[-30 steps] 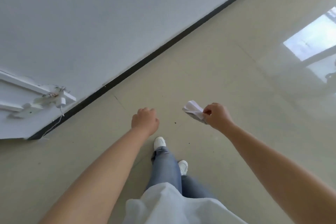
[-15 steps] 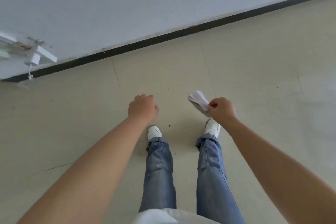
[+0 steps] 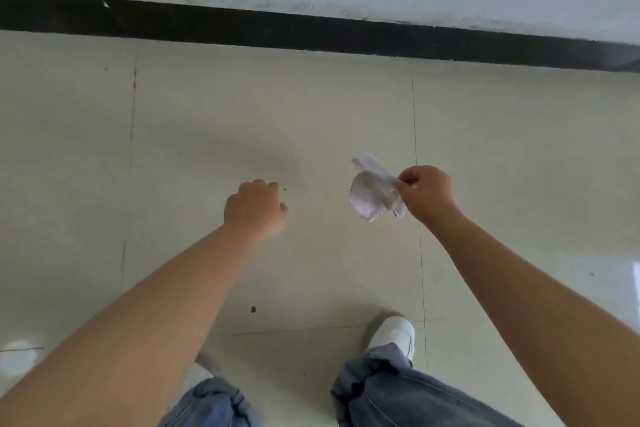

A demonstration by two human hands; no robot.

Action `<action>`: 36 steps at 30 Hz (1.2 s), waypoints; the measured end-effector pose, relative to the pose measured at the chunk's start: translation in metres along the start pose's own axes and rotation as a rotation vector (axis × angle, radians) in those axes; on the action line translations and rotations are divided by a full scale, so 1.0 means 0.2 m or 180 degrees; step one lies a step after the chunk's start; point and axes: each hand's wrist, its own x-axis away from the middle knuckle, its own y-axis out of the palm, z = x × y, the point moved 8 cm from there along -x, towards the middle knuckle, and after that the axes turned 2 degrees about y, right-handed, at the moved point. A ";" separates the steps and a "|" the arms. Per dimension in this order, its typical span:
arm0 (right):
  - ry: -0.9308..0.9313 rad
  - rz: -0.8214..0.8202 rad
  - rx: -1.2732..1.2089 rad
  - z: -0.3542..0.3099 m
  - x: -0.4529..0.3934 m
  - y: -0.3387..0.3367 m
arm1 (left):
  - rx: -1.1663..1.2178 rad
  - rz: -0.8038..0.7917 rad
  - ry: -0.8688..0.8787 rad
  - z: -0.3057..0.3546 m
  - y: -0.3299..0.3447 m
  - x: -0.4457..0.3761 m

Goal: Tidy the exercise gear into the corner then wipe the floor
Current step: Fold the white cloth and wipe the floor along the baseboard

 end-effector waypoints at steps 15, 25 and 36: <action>-0.1383 0.0203 0.0145 -0.14 -0.09 0.73 | 0.2832 -0.0131 -0.0155 -0.27 0.37 -0.69; -0.1690 -0.0073 0.0548 0.01 0.06 1.01 | 0.1208 -0.0065 0.0312 -0.12 0.45 -0.67; 0.0413 -0.0286 -0.0397 0.30 -0.16 1.00 | -0.0035 0.0375 0.0259 0.04 0.52 -0.65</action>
